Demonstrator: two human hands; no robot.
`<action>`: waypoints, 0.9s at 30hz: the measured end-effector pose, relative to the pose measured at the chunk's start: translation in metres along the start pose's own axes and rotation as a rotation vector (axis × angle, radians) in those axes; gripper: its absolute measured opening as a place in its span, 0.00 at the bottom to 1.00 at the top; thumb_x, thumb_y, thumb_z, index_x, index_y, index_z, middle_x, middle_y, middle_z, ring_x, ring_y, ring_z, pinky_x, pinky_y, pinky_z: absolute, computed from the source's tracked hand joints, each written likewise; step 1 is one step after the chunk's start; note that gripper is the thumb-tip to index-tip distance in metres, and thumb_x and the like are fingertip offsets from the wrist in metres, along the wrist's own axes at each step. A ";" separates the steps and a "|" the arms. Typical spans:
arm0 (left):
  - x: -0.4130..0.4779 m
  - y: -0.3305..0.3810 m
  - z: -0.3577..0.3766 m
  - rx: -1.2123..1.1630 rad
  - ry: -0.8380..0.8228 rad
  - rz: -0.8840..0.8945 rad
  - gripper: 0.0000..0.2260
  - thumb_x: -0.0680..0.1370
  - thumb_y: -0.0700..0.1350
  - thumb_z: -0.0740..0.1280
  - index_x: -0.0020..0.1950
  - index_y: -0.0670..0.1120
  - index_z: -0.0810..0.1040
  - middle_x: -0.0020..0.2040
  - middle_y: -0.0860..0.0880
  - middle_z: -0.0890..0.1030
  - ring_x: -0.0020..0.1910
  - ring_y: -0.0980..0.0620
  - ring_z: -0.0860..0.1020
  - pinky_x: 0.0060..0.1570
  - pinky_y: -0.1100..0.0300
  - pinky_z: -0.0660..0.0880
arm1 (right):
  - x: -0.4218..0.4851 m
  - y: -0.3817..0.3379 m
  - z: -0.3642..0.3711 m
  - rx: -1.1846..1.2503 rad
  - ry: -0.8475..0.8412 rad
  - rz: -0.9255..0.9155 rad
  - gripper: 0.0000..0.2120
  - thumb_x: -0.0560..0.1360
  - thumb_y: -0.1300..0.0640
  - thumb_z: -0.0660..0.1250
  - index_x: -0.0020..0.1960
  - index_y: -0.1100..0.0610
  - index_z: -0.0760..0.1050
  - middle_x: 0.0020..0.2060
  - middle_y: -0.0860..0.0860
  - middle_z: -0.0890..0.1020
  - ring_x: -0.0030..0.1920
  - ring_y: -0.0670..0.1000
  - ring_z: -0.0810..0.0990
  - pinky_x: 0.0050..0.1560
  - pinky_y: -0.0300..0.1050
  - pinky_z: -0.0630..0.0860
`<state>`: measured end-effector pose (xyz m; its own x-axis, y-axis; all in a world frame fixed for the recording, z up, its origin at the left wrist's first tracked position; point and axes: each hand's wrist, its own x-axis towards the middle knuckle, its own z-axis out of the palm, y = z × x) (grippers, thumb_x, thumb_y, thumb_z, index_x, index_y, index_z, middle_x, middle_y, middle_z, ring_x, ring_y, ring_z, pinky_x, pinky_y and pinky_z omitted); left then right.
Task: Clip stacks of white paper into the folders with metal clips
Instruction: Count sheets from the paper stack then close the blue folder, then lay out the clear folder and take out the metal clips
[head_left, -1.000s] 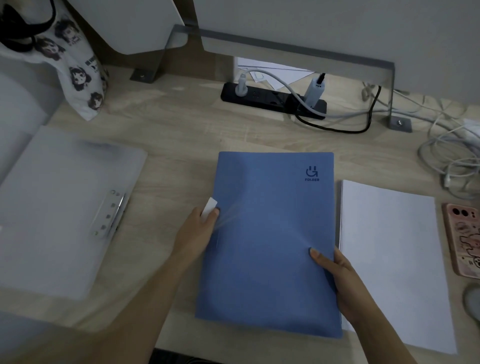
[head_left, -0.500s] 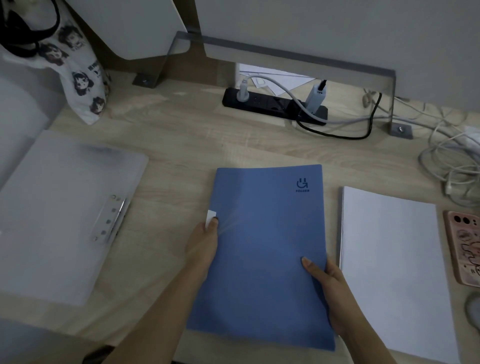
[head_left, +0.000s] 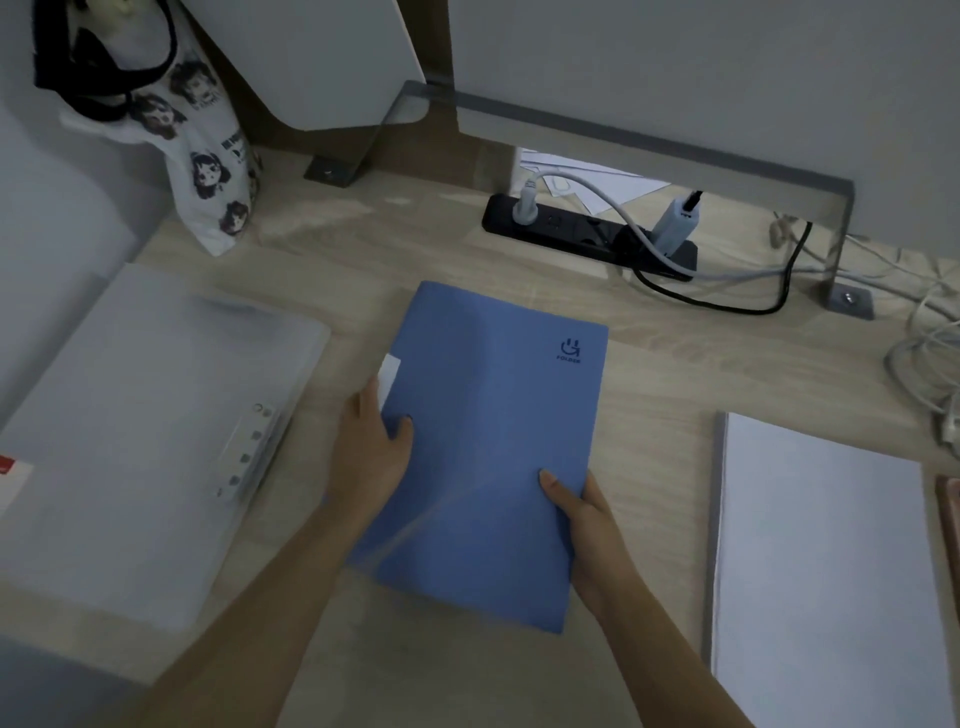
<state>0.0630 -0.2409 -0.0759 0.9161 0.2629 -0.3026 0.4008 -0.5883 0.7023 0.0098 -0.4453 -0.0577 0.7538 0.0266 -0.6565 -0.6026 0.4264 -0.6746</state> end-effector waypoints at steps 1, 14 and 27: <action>0.000 -0.003 -0.004 0.064 -0.015 0.015 0.27 0.79 0.44 0.61 0.76 0.44 0.54 0.74 0.42 0.61 0.72 0.43 0.62 0.68 0.50 0.64 | 0.007 0.000 0.008 0.004 -0.014 0.001 0.15 0.75 0.60 0.65 0.61 0.54 0.74 0.55 0.52 0.83 0.52 0.53 0.83 0.44 0.45 0.81; -0.012 -0.084 -0.020 0.659 -0.096 0.198 0.35 0.78 0.64 0.42 0.74 0.40 0.56 0.73 0.42 0.63 0.73 0.42 0.55 0.71 0.54 0.44 | 0.041 0.017 0.040 -1.116 -0.001 0.053 0.19 0.76 0.48 0.61 0.49 0.65 0.76 0.43 0.60 0.84 0.42 0.57 0.83 0.44 0.50 0.80; 0.009 -0.119 -0.134 0.410 0.370 0.121 0.25 0.74 0.51 0.57 0.67 0.39 0.70 0.69 0.37 0.69 0.69 0.39 0.66 0.65 0.43 0.66 | 0.034 0.036 0.148 -0.864 -0.216 -0.014 0.09 0.77 0.59 0.60 0.41 0.49 0.74 0.41 0.50 0.79 0.43 0.51 0.80 0.50 0.47 0.76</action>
<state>0.0223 -0.0660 -0.0755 0.9219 0.3824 0.0619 0.3307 -0.8602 0.3882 0.0526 -0.2953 -0.0539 0.7428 0.2336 -0.6275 -0.5143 -0.4009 -0.7581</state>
